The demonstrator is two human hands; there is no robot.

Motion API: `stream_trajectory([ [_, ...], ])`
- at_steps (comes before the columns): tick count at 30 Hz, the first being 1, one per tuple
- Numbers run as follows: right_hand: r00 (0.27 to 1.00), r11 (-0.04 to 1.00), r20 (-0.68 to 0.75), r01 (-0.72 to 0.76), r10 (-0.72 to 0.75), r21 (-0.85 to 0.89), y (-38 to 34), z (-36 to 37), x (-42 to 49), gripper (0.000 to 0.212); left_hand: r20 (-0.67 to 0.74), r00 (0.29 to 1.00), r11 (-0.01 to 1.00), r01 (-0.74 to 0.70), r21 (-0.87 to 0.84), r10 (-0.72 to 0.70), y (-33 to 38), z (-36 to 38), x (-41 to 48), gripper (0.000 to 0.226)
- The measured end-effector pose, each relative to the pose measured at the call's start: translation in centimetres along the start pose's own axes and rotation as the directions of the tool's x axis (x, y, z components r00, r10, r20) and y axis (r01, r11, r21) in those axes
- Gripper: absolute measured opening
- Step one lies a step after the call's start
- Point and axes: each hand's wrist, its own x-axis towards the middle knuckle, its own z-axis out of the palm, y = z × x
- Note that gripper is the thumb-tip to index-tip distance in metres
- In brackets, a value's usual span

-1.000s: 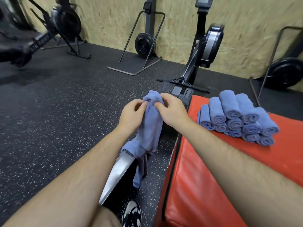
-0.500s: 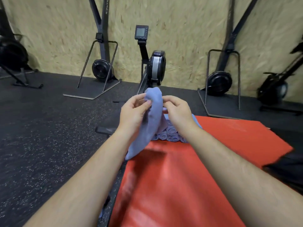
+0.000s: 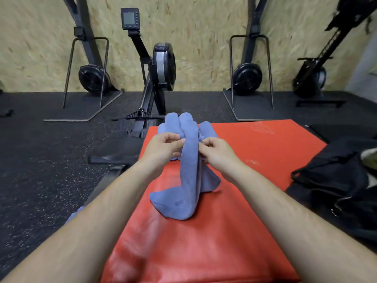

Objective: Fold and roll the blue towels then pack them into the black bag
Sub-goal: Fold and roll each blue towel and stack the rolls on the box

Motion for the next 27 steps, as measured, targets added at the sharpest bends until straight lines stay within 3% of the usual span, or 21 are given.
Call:
stream_trajectory([
  [5,0.994,0.989,-0.090,0.081,-0.070,0.123,2.8,-0.5,0.1,0.036,-0.057,0.997,0.999,0.052,0.011,-0.051,-1.7,-0.9,0.7,0.010],
  [9,0.978,0.994,-0.186,0.104,-0.098,0.023,3.6,-1.3,0.7,0.037,-0.162,0.984,0.995,0.086,0.045,-0.078,-3.1,-2.5,1.8,0.020],
  [14,0.964,0.999,-0.261,0.039,-0.046,-0.034,4.3,-2.9,1.3,0.028,-0.339,0.940,0.991,0.070,0.118,-0.026,-4.5,-4.9,2.6,0.011],
  [20,0.998,0.989,-0.013,-0.063,0.066,0.137,4.8,-0.5,0.3,0.020,-0.125,0.991,0.991,-0.024,0.131,0.041,-4.9,-2.0,1.5,0.008],
  [23,1.000,0.996,0.020,0.002,-0.004,0.084,5.0,0.6,0.6,0.031,0.019,0.998,0.995,-0.057,0.083,0.056,-4.7,-0.1,1.0,0.012],
  [25,0.999,0.996,0.012,0.032,-0.033,0.080,5.1,0.9,1.2,0.020,0.078,0.995,0.997,-0.067,0.022,0.065,-4.7,0.6,1.0,0.014],
  [27,0.999,0.996,-0.029,0.032,-0.030,0.085,5.3,0.9,1.8,0.010,0.046,0.996,0.997,-0.071,0.010,0.070,-4.9,0.6,1.4,0.013],
])
